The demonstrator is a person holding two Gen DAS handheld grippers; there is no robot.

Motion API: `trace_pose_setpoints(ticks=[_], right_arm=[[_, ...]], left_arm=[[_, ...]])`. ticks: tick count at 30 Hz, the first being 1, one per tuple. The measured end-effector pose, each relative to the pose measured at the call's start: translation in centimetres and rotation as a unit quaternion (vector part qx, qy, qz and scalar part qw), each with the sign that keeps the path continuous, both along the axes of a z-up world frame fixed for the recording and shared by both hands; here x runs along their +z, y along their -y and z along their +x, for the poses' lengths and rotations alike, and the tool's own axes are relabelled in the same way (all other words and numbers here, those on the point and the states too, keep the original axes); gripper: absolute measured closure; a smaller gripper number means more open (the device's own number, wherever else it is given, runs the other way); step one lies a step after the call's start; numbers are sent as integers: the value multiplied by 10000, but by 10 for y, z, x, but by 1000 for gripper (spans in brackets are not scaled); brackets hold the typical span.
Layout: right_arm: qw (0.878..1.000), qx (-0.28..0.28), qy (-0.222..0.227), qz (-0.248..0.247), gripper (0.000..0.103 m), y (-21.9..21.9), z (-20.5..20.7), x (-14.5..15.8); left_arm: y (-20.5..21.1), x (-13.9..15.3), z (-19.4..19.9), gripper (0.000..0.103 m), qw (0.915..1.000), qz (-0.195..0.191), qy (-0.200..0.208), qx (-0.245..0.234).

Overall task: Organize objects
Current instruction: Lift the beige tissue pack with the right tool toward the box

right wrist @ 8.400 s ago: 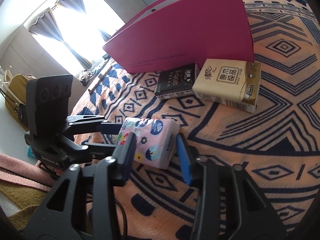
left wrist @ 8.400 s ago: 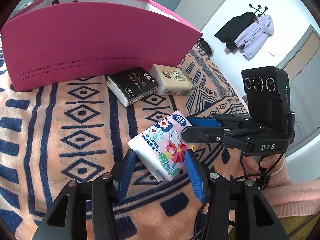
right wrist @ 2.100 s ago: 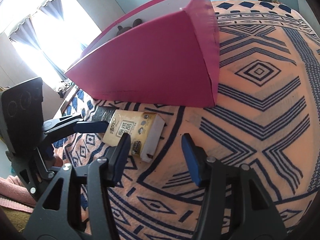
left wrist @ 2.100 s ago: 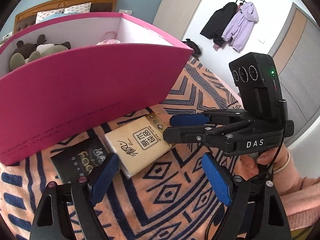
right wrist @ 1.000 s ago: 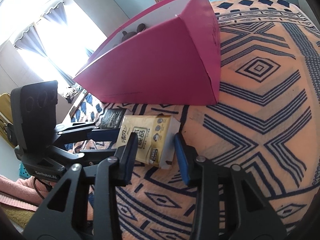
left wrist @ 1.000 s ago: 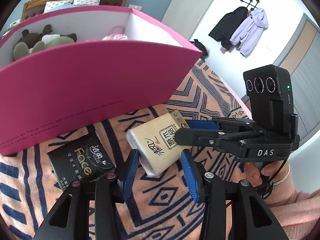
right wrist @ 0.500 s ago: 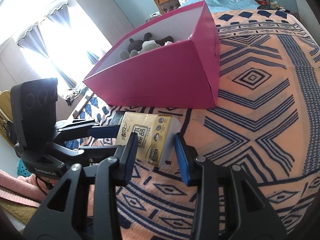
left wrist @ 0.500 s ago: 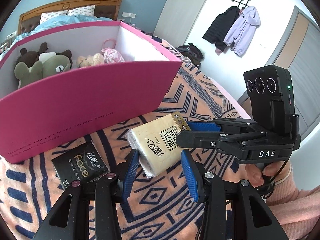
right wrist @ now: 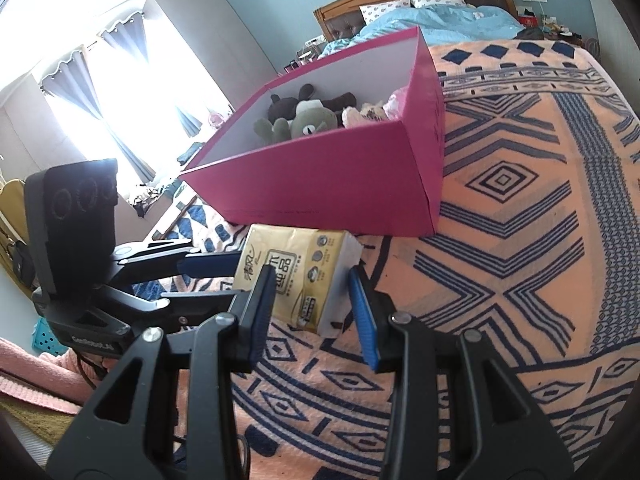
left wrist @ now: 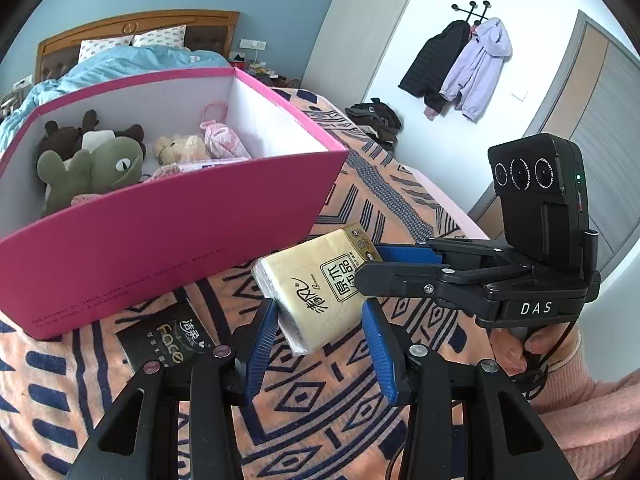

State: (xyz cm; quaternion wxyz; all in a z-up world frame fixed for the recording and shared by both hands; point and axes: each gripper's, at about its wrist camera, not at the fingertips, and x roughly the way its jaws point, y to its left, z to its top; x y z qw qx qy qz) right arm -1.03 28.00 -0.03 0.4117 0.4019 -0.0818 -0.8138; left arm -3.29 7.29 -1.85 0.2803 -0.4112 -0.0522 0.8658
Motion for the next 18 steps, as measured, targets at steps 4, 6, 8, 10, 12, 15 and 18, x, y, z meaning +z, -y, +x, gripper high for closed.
trace_pose_setpoints(ticks=[4,6,8,10,12,15,18], right_arm=[[10000,19,-62,-15,62,0,1,4],[10000,15,-83,-18,62,0,1,6],[9999,18,-106,-35,62,1,1,7],[9999,17,-131,-42,62,1,2,9],[9999,21,-169,-28,62,1,2,12],[9997,26,-227,-56,62,1,3,16],[9996,30,-285,-68,62,1,3,20]], left_arm=[[0,4,1,59,10000,5,-65,5],[1,6,1,59,10000,-1,-92,17],[0,7,2,59,9999,1,-105,17],[0,9,2,59,9999,-3,-122,16],[1,10,1,59,9999,1,-161,17],[2,13,0,59,9998,28,-195,18],[2,17,0,59,9997,20,-243,30]])
